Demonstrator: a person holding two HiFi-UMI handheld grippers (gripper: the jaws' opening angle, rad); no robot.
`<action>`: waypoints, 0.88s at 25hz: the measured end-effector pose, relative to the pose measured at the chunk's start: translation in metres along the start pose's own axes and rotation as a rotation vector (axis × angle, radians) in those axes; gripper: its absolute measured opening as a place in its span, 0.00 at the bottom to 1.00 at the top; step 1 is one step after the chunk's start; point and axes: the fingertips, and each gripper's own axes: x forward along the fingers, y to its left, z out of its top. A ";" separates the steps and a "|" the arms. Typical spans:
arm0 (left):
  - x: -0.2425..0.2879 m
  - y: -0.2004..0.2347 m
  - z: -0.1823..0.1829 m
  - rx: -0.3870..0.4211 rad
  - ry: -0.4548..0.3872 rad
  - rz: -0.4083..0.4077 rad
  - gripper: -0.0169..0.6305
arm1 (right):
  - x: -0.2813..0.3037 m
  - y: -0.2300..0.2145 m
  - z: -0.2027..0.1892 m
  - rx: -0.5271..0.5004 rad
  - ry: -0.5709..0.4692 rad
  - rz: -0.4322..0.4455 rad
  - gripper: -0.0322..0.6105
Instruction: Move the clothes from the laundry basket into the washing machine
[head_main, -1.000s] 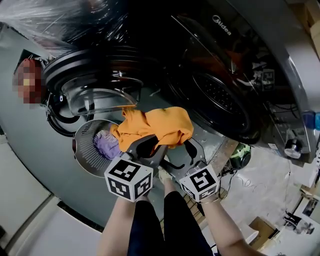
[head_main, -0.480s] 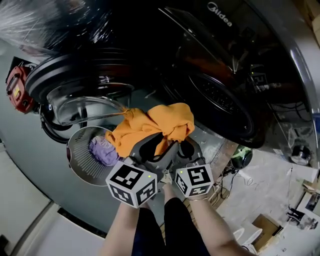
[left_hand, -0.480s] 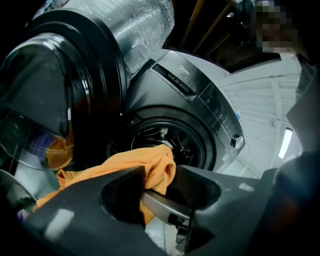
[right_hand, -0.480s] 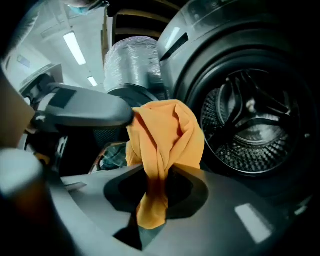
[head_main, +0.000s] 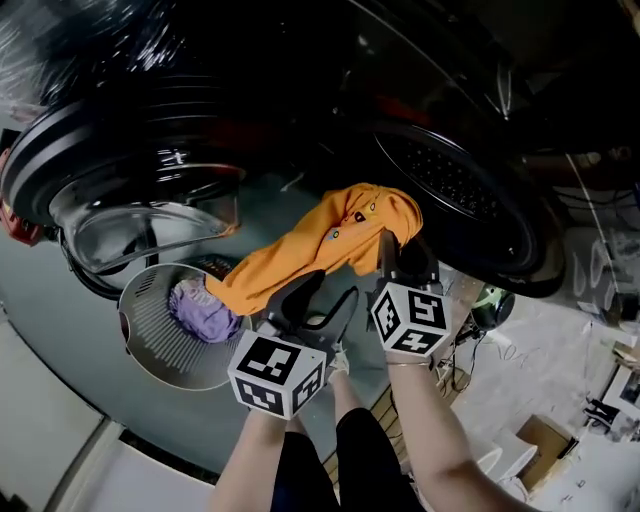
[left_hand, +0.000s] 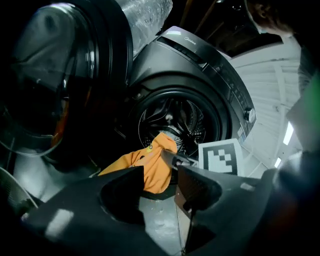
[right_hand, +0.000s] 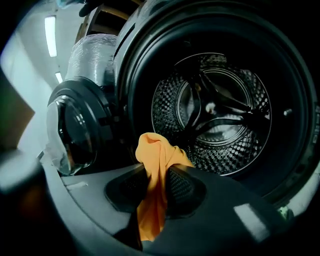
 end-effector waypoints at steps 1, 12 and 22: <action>0.004 0.002 -0.003 -0.003 0.001 -0.003 0.34 | 0.007 -0.008 0.005 0.001 -0.021 -0.016 0.21; 0.027 0.014 -0.015 -0.004 -0.007 -0.021 0.34 | 0.070 -0.082 0.040 -0.058 -0.150 -0.166 0.21; 0.021 0.013 -0.032 -0.011 0.010 -0.048 0.34 | 0.091 -0.122 0.069 -0.018 -0.203 -0.316 0.21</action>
